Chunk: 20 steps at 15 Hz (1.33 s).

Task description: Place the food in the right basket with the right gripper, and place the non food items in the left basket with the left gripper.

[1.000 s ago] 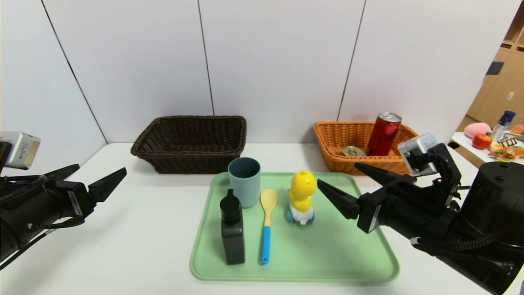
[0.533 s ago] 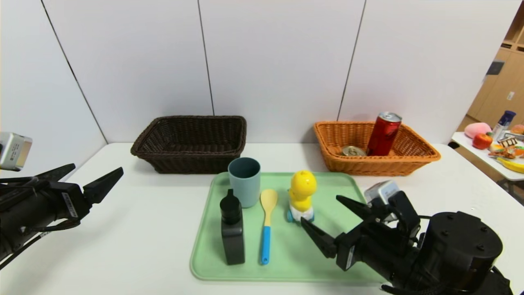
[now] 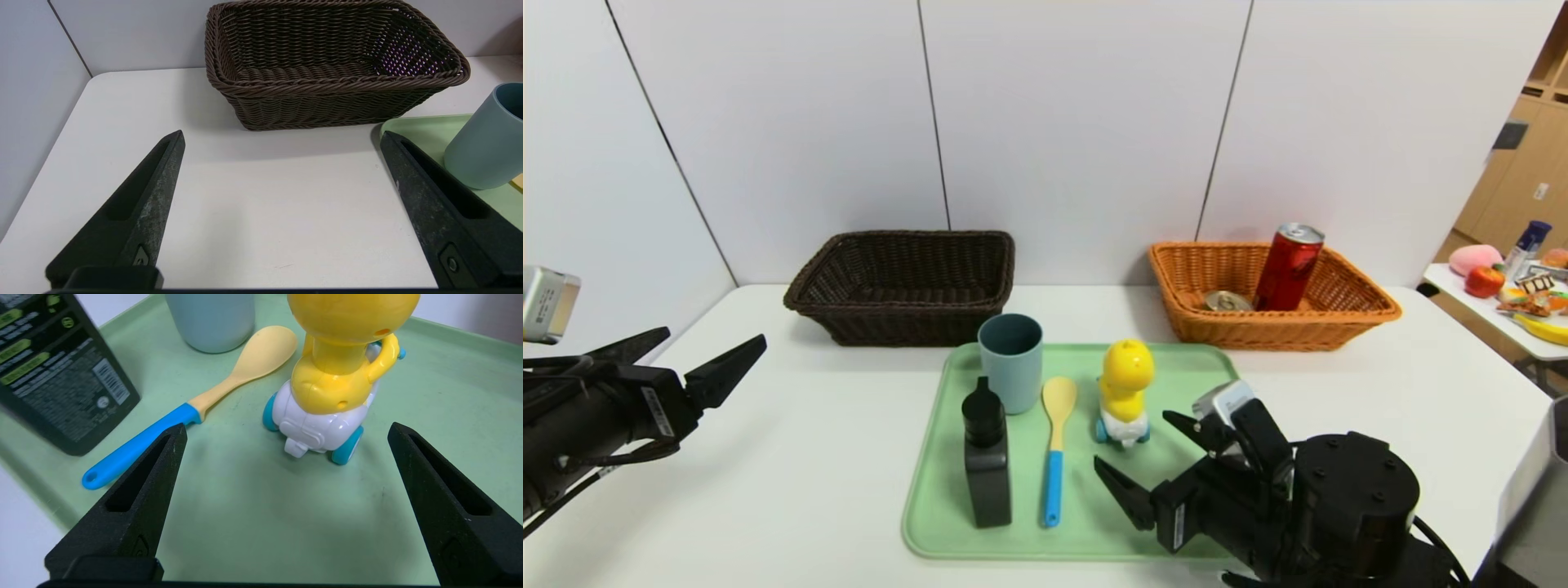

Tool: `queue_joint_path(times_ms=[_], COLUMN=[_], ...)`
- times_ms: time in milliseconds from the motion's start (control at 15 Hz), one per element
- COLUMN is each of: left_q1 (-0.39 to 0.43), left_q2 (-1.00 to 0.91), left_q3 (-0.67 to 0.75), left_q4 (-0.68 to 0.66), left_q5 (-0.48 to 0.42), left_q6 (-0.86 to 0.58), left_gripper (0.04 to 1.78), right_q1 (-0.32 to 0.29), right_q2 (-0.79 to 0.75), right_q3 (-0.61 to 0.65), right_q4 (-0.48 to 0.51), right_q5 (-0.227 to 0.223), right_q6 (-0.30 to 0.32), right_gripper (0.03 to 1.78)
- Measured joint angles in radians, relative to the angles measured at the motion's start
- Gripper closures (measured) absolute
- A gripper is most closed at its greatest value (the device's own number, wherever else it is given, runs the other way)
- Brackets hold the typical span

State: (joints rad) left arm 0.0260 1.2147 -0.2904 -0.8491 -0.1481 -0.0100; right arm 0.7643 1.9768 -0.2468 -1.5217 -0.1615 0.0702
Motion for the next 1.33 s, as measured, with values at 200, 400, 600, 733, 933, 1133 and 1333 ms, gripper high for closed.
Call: queue_joint_path(times_ms=[200, 400, 600, 733, 933, 1133, 1333], left_q1=[0.001, 0.001, 0.001, 0.001, 0.001, 0.002, 0.003], left_q2=[-0.004, -0.005, -0.005, -0.005, -0.005, -0.005, -0.005], left_q3=[0.002, 0.005, 0.018, 0.024, 0.025, 0.026, 0.025], left_q4=[-0.001, 0.0, -0.005, -0.005, -0.006, -0.006, -0.005], left_q5=[0.0, 0.0, -0.001, 0.0, 0.0, 0.0, 0.0], left_q6=[0.0, 0.0, 0.018, 0.036, 0.033, 0.033, 0.033], left_gripper=[0.13, 0.13, 0.13, 0.13, 0.13, 0.13, 0.13], right_q1=[-0.004, -0.011, -0.018, -0.022, -0.04, -0.055, -0.057], right_q2=[0.053, 0.096, 0.137, 0.165, 0.199, 0.212, 0.22], right_q3=[-0.056, -0.096, -0.147, -0.188, -0.211, -0.222, -0.231], right_q4=[0.0, 0.0, 0.0, 0.0, 0.0, 0.0, 0.001], right_q5=[-0.058, -0.093, -0.127, -0.163, -0.175, -0.18, -0.192], right_q6=[0.0, -0.001, 0.0, 0.007, 0.01, 0.027, 0.046], right_gripper=[0.12, 0.12, 0.12, 0.12, 0.11, 0.11, 0.11])
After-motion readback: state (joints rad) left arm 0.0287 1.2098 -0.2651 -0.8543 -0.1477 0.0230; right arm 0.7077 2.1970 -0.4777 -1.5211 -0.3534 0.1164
